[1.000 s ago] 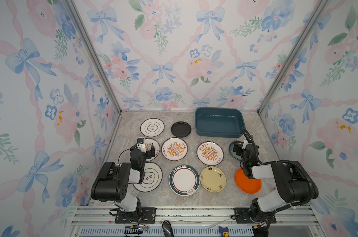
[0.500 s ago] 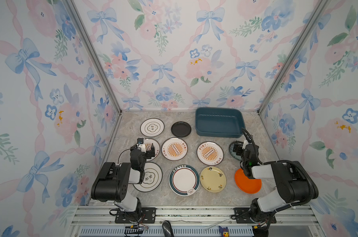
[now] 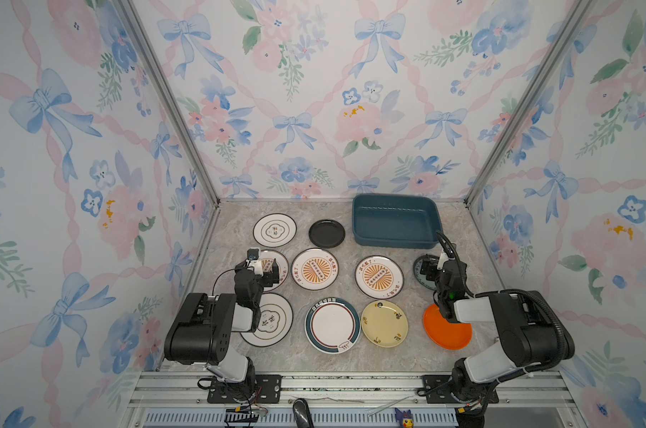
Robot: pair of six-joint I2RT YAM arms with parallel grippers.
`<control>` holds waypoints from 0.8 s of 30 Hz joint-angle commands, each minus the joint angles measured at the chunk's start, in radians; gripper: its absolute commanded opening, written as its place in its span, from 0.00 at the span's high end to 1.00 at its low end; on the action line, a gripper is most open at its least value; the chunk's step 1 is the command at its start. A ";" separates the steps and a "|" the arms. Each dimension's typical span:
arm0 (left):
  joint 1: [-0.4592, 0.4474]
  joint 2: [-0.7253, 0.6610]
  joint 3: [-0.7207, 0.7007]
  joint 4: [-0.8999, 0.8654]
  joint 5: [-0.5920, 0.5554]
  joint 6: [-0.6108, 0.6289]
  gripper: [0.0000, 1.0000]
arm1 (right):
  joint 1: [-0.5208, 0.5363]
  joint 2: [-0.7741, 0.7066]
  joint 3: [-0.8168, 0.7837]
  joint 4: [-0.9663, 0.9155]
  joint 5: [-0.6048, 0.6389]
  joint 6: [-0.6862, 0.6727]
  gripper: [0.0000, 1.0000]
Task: Place the plates into the plastic bin on the countertop
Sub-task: Pick up the plate from the center of the table.
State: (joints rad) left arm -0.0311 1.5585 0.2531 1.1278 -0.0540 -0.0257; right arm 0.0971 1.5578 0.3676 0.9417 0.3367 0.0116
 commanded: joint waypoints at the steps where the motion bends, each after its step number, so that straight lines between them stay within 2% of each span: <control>1: 0.008 -0.005 0.006 0.023 0.014 0.008 0.02 | -0.004 -0.008 0.008 -0.001 -0.007 0.011 0.03; 12: 0.002 -0.018 0.014 0.024 0.004 0.019 0.02 | -0.003 -0.008 0.008 -0.001 -0.007 0.011 0.03; 15: -0.035 -0.107 0.041 -0.100 -0.067 0.035 0.02 | -0.002 -0.008 0.008 0.004 0.000 0.010 0.03; 17: -0.053 -0.168 0.028 -0.122 -0.106 0.042 0.02 | 0.017 -0.028 0.018 -0.034 0.057 0.008 0.03; 19: -0.067 -0.249 0.019 -0.173 -0.122 0.035 0.02 | 0.015 -0.033 0.018 -0.037 0.050 0.008 0.03; 24: -0.072 -0.459 0.072 -0.431 -0.113 -0.190 0.02 | 0.024 -0.033 0.010 -0.016 0.051 -0.005 0.03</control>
State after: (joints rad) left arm -0.0978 1.1656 0.2825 0.8673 -0.1539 -0.0895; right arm 0.1085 1.5440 0.3679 0.9237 0.3679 0.0105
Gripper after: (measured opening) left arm 0.980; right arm 0.965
